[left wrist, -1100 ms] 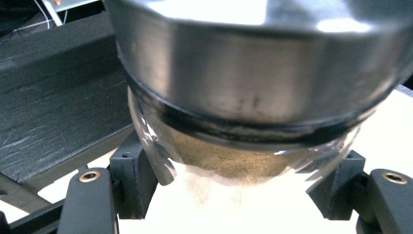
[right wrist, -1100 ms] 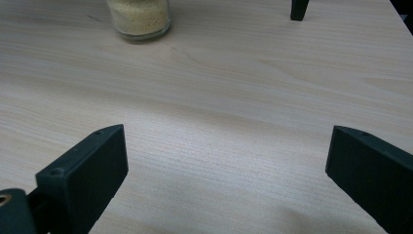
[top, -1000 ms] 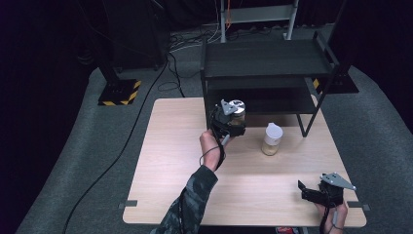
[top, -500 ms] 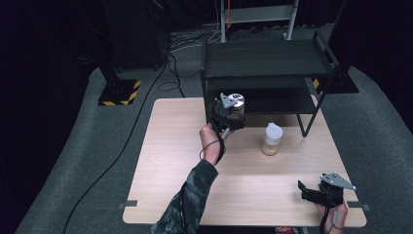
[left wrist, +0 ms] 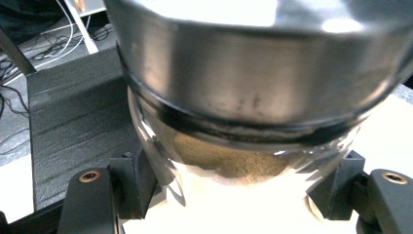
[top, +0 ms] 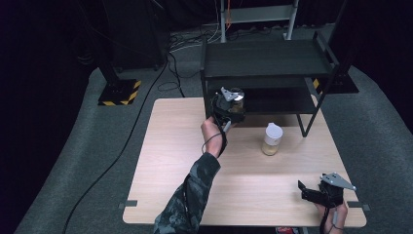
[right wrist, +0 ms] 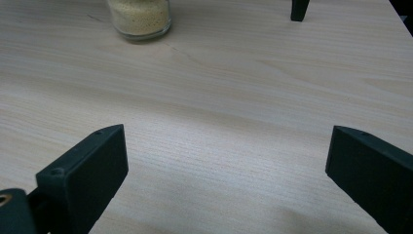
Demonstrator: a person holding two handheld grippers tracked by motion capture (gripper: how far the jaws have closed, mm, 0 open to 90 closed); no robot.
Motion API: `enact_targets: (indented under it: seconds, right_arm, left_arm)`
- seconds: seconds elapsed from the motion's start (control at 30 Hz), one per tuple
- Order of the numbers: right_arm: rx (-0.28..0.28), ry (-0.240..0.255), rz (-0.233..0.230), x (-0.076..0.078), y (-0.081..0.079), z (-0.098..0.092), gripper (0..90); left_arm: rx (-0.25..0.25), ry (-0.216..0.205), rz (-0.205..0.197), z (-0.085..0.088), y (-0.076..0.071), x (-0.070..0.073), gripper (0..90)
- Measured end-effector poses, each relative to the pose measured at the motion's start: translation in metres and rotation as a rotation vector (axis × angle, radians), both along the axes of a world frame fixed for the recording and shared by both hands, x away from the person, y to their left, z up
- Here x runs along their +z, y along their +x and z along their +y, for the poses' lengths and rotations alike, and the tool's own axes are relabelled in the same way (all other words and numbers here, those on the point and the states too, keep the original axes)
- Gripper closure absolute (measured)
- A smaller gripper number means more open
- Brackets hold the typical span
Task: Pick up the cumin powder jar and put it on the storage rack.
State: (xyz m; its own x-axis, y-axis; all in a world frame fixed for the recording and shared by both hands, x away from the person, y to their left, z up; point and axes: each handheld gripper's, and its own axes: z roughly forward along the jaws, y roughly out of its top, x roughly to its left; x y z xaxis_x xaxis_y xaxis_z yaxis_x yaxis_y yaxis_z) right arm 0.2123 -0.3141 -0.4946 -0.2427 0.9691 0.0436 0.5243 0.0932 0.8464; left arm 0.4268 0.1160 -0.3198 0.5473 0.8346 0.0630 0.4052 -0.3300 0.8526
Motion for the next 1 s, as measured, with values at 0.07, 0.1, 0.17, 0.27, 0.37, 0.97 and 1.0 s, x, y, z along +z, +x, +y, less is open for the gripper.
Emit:
enact_targets:
  seconds: [0.07,0.1,0.17,0.27,0.37,0.97,1.0]
  right_arm:
    - [0.0,0.0,0.0,0.0,0.0,0.0,0.5]
    - [0.0,0.0,0.0,0.0,0.0,0.0,0.5]
    - [0.001,0.0,0.0,0.0,0.0,0.0,0.5]
    - [0.0,0.0,-0.001,0.0,0.0,0.0,0.5]
    - [0.001,0.001,0.0,0.0,0.0,0.0,0.5]
    - [0.005,0.002,0.001,0.0,0.0,-0.001,0.5]
    - [0.005,0.002,0.002,0.0,0.0,-0.001,0.5]
  left_arm:
    - [0.008,-0.004,-0.008,-0.001,0.002,-0.001,30.2]
    - [0.008,-0.004,-0.008,-0.001,0.002,-0.001,30.2]
    - [0.017,-0.011,-0.013,-0.003,0.004,-0.002,30.2]
    - [0.022,-0.006,-0.02,-0.005,0.007,-0.002,30.2]
    - [0.03,-0.007,-0.031,-0.007,0.01,-0.002,30.2]
    - [0.047,0.014,-0.011,-0.014,0.025,0.0,30.2]
    - [0.046,0.011,-0.006,-0.014,0.027,0.0,30.2]
